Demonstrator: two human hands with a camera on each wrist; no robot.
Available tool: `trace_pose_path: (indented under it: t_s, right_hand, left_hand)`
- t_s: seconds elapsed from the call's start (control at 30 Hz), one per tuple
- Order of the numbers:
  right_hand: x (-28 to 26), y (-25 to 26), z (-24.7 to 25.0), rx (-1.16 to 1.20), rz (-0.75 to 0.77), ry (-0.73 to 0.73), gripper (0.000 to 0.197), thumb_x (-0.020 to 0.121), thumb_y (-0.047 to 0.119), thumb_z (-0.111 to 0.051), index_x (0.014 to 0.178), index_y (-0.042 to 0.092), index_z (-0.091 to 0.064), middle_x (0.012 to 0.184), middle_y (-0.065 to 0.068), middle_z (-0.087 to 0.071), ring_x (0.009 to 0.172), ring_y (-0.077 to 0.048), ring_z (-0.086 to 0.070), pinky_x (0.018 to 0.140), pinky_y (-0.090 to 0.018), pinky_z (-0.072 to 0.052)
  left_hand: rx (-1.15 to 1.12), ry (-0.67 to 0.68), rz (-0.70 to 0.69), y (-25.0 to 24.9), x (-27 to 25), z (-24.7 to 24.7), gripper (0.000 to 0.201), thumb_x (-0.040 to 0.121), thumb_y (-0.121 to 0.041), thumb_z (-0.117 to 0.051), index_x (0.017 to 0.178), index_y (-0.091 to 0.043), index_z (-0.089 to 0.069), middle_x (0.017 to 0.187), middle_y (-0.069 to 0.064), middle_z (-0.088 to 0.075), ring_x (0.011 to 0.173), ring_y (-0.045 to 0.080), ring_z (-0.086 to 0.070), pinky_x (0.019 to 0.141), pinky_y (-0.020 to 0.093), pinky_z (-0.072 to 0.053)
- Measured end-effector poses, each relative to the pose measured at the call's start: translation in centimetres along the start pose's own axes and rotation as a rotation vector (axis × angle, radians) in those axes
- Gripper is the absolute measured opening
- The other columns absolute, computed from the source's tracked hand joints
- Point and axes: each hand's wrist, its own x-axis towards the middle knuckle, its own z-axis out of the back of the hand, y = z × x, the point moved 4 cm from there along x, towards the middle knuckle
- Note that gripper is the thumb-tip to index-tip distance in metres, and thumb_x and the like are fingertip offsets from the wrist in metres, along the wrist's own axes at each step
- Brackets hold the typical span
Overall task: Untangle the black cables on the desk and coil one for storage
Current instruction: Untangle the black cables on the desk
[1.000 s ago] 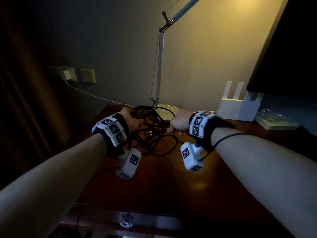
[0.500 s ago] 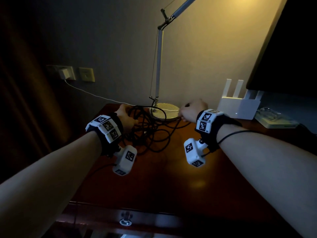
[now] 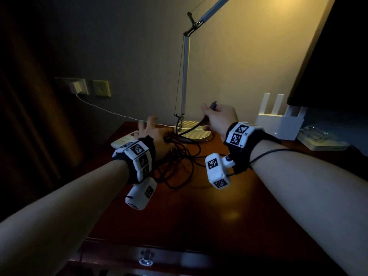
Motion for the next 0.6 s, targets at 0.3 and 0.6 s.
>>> trace_pose_path:
  t_s: [0.3,0.6]
  right_hand:
    - [-1.3,1.0,-1.6,0.197,-0.1,0.313,0.053,0.093,0.052,-0.052,0.111,0.003,-0.063,0.099,-0.015,-0.074,0.096,-0.027,-0.069,0.078,-0.036,-0.051]
    - [-3.7,-0.9,-5.2,-0.157,-0.002,0.678,0.044,0.075,0.055,-0.071,0.101,0.02,-0.07,0.096,0.006,-0.074,0.096,-0.015,-0.067,0.087,-0.03,-0.049]
  left_hand:
    - [-0.435,-0.065,0.035,-1.3,0.1,2.2,0.024,0.086,-0.051,-0.062,0.098,-0.033,-0.072,0.086,-0.004,-0.071,0.072,0.01,-0.064,0.06,0.023,-0.05]
    - [-1.238,-0.105,0.134,-1.4,-1.3,5.0,0.014,0.092,-0.012,-0.062,0.082,-0.002,-0.066,0.069,0.008,-0.066,0.052,0.012,-0.065,0.058,0.028,-0.06]
